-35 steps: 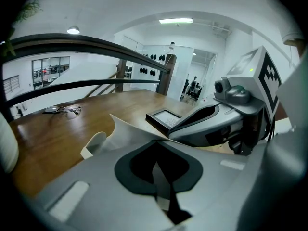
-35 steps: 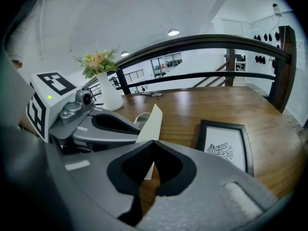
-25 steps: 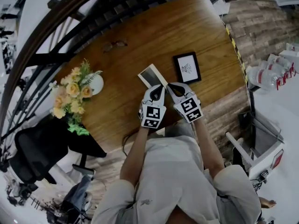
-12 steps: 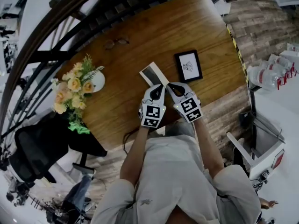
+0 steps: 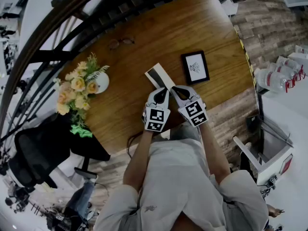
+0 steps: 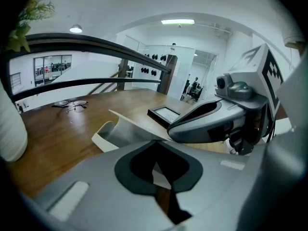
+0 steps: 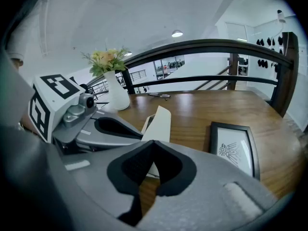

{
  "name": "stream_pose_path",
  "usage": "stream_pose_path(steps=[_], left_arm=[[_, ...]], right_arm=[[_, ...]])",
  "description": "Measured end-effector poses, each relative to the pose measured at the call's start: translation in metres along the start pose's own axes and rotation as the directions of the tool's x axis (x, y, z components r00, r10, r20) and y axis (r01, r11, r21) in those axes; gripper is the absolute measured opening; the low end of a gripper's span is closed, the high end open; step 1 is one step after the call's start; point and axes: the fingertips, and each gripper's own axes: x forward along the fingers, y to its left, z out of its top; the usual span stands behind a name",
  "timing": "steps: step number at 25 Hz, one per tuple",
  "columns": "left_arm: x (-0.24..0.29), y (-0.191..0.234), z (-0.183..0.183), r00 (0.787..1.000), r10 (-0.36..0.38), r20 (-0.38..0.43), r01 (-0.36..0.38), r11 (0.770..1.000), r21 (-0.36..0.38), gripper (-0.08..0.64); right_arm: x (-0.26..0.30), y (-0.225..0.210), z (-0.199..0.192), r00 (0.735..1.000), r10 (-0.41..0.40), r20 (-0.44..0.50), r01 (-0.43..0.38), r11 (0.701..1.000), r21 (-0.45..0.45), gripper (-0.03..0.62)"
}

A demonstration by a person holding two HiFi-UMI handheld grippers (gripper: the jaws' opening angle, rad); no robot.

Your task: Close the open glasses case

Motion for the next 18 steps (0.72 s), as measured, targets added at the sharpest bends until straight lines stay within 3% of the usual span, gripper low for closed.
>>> stream_pose_path(steps=[18], left_arm=[[-0.009,0.005,-0.022,0.998,0.02,-0.062,-0.021,0.999,-0.024,0.018]], right_arm=[[0.008,0.019,-0.002,0.999,0.013,-0.035,-0.014,0.999,-0.033,0.003]])
